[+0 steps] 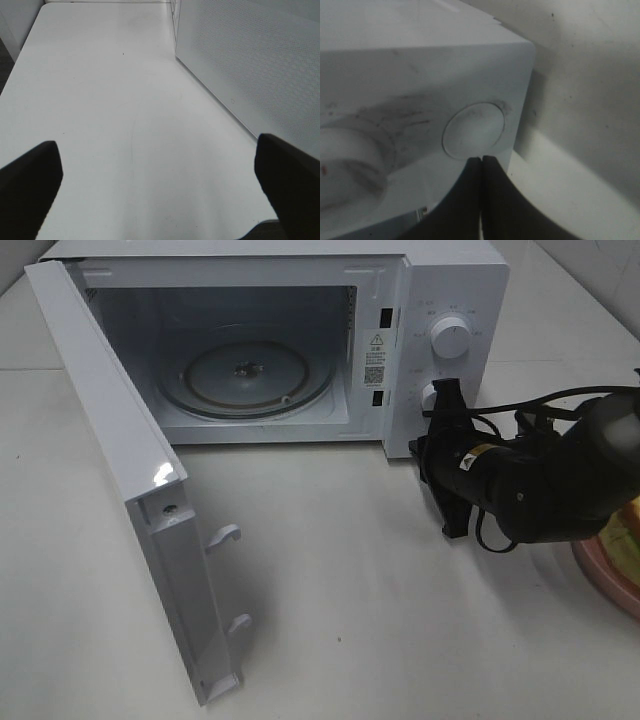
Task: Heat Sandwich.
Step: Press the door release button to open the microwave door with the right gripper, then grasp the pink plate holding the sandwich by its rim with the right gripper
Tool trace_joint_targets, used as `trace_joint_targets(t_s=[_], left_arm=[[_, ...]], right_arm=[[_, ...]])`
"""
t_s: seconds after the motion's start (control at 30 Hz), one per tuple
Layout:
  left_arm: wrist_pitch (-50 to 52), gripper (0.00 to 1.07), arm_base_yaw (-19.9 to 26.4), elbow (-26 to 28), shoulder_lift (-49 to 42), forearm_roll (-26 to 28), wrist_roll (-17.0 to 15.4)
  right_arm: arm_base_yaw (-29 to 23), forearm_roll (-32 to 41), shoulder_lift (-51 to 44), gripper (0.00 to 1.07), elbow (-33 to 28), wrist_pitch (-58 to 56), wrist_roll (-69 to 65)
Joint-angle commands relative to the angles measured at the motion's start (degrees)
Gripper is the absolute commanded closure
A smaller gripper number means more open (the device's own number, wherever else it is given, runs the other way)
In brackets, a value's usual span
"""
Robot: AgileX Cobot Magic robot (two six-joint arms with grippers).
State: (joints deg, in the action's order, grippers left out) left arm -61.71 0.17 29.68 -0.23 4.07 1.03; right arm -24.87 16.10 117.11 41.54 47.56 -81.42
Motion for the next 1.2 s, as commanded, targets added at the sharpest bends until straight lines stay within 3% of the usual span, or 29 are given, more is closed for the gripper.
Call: trace_joint_targets(t_s=[0.03, 0.27, 0.53, 0.77, 1.2], left_arm=[[0.29, 0.07, -0.29, -0.06, -0.97, -0.17, -0.17], [0.29, 0.07, -0.29, -0.06, -0.97, -0.17, -0.17], [0.29, 0.07, -0.29, -0.06, -0.97, -0.17, -0.17], [0.29, 0.07, -0.29, -0.06, -0.97, -0.17, -0.17], [0.29, 0.07, -0.29, -0.06, -0.97, -0.17, -0.17]], right_arm=[[0.06, -1.09, -2.64, 1.07, -2.81, -1.03, 0.17], [0.06, -1.09, -7.28, 1.07, -6.88, -1.66, 2.52], [0.06, -1.09, -15.47, 1.05, -9.4, -13.81, 12.89], [0.06, -1.03, -23.78, 1.03, -9.34, -32.43, 33.63], [0.23, -0.92, -34.32, 0.98, -9.34, -50.82, 66.81]])
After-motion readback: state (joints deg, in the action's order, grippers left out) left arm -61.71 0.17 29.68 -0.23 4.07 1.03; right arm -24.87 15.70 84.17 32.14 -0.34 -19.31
